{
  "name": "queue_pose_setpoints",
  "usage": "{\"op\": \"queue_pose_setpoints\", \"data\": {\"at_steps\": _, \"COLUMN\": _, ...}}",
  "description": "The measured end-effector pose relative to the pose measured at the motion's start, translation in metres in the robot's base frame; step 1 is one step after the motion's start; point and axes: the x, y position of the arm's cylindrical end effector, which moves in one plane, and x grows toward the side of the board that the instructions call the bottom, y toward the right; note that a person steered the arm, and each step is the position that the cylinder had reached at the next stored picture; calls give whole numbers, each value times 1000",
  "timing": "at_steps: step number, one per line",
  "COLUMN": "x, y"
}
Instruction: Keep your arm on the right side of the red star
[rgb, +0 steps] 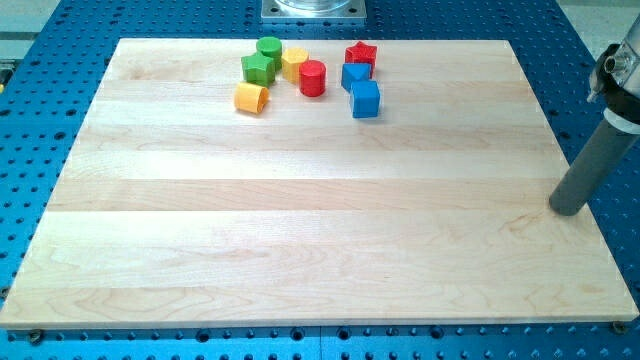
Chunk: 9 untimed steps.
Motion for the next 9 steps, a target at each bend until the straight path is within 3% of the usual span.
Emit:
{"op": "queue_pose_setpoints", "data": {"at_steps": 3, "x": -10, "y": 5}}
{"op": "queue_pose_setpoints", "data": {"at_steps": 5, "x": -111, "y": 7}}
{"op": "queue_pose_setpoints", "data": {"at_steps": 6, "x": -164, "y": -26}}
{"op": "queue_pose_setpoints", "data": {"at_steps": 8, "x": -188, "y": -117}}
{"op": "queue_pose_setpoints", "data": {"at_steps": 9, "x": -214, "y": -132}}
